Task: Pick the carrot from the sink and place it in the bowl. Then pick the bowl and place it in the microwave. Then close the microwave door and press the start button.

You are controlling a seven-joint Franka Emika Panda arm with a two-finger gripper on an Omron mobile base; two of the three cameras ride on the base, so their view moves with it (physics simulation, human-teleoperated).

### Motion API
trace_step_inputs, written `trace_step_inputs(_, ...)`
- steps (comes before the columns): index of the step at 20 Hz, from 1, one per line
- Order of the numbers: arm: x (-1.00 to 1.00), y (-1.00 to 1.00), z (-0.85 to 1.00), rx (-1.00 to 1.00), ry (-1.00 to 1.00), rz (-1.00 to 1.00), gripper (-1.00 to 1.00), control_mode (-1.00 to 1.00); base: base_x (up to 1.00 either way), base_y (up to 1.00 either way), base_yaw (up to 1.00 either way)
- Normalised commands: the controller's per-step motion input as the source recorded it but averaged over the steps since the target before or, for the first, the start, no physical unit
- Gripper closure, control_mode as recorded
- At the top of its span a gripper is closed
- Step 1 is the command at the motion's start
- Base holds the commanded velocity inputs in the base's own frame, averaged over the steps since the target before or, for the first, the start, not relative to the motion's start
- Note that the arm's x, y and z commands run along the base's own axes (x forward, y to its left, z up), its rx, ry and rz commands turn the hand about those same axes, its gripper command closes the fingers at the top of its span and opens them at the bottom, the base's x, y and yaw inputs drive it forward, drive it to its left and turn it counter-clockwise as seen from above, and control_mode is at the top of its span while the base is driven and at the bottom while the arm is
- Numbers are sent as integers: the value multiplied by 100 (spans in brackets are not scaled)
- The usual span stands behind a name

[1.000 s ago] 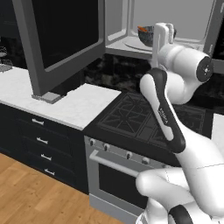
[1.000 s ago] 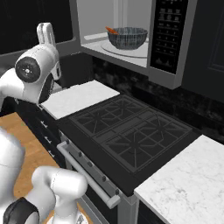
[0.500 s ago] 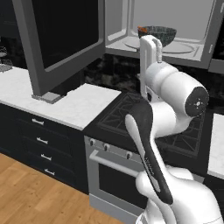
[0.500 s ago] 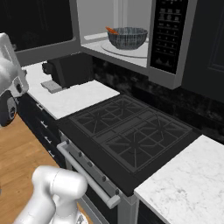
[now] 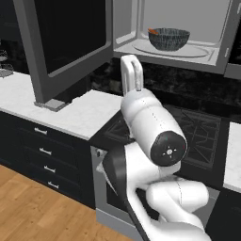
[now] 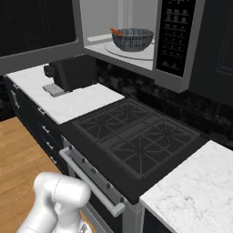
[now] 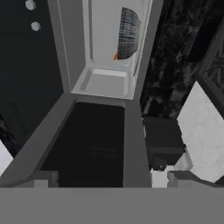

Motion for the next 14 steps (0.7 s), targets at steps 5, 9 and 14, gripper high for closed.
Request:
trace_step_inputs(5,-2,65,-44,4,-2,-2,-100,-100,0,0,0)
trace_step_inputs(9,0,59,-58,7,-5,-3,-100,-100,0,0,0)
trace_step_inputs(14,5,61,-54,6,-5,-2,-100,-100,0,0,0)
